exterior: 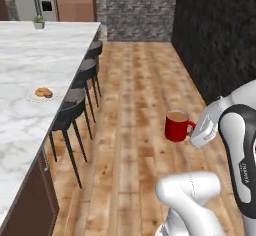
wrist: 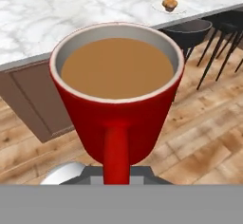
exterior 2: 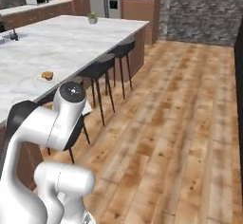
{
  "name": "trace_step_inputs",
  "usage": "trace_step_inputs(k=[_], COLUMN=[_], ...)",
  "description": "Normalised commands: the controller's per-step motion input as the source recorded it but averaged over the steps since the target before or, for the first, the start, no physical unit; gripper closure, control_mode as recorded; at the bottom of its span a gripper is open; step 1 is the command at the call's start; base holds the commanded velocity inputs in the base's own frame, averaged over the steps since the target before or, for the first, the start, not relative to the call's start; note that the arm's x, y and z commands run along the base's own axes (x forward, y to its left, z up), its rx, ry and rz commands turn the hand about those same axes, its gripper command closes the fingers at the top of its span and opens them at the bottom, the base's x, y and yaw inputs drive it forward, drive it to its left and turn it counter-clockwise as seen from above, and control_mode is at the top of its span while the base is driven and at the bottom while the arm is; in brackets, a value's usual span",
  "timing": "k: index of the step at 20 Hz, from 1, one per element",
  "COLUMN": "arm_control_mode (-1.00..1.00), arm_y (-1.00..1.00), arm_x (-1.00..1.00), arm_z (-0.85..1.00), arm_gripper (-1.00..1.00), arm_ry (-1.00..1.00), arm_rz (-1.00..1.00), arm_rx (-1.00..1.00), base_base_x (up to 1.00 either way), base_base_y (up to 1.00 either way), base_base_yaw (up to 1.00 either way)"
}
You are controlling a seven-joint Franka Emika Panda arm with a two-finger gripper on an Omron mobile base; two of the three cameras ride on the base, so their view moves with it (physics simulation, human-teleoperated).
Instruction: Pick up the brewed coffee from the coffee machine and place it next to the breakfast plate on the dining counter.
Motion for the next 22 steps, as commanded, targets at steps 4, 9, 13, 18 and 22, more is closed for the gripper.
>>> trace_step_inputs(k=[4, 9, 13, 18, 22], arm_control_mode=[1.0, 1.0, 1.0, 1.0, 1.0], arm_y=[0.0, 0.0, 0.0, 0.0, 0.0], arm_x=[0.0, 0.0, 0.0, 0.0, 0.0], arm_z=[0.0, 0.0, 0.0, 0.0, 0.0], arm_gripper=[1.0, 1.0, 1.0, 1.0, 1.0], arm_ry=[0.0, 0.0, 0.0, 0.0, 0.0], arm_rz=[0.0, 0.0, 0.0, 0.0, 0.0], arm_rx=[0.0, 0.0, 0.0, 0.0, 0.0], base_base_x=[1.0, 1.0, 1.0, 1.0, 1.0], base_base_y=[-0.47, -0.41, -0.56, -0.66, -0.53], base_base_yaw=[0.52, 0.53, 0.5, 0.48, 0.49])
